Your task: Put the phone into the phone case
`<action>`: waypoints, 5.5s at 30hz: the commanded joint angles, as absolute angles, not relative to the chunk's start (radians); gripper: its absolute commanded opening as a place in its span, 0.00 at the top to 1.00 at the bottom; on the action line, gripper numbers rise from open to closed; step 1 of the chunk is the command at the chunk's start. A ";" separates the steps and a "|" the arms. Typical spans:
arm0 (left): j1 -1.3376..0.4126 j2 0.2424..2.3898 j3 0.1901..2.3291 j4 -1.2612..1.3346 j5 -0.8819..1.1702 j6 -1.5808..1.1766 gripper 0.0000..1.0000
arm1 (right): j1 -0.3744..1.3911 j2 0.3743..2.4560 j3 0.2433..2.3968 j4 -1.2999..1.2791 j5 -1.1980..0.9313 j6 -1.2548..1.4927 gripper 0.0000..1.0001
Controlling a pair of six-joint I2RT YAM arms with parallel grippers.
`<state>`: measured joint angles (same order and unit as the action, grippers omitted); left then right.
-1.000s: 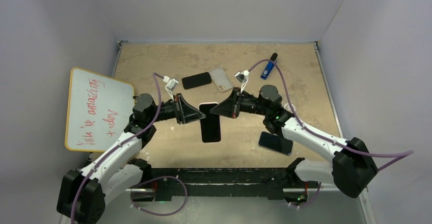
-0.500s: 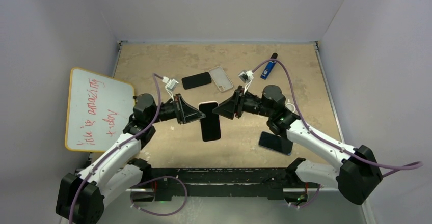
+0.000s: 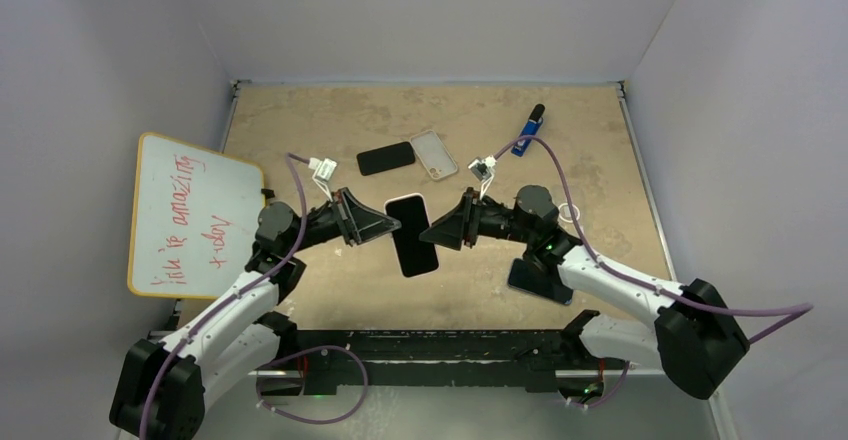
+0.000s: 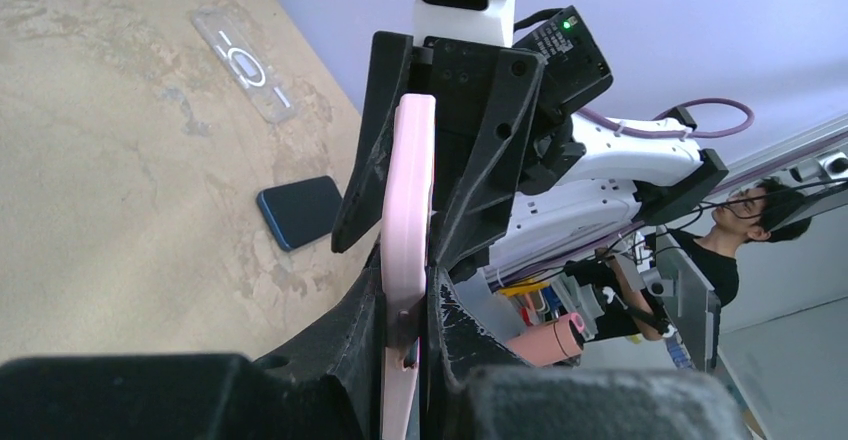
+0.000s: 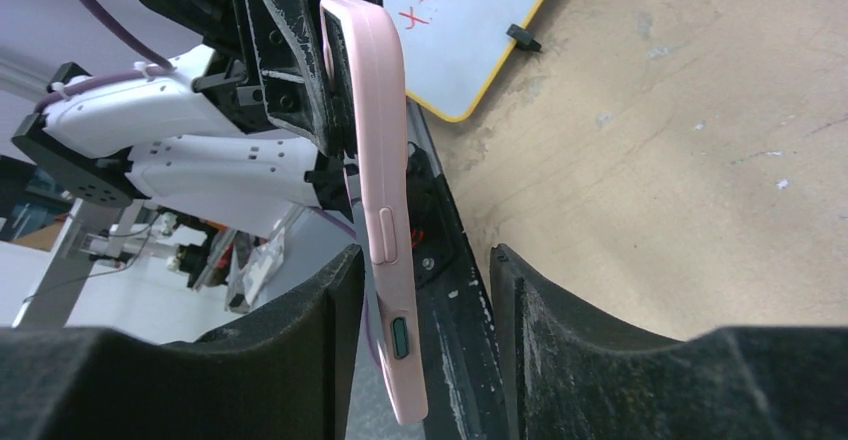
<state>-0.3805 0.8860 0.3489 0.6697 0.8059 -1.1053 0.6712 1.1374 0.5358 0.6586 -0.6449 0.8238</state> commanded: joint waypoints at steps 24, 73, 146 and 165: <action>-0.376 0.885 0.308 0.657 0.781 -1.140 0.44 | 0.670 1.133 0.510 0.962 -0.380 1.051 1.00; -0.373 0.937 0.543 0.199 0.553 -0.815 0.48 | 0.679 1.328 0.515 1.059 -0.565 1.045 1.00; -0.371 0.887 0.775 -0.405 0.309 -0.298 0.11 | 0.443 1.505 0.799 0.045 -0.128 0.764 0.49; -0.371 0.877 0.778 -0.401 0.342 -0.288 0.11 | 0.433 1.434 1.008 -0.990 0.500 1.551 0.18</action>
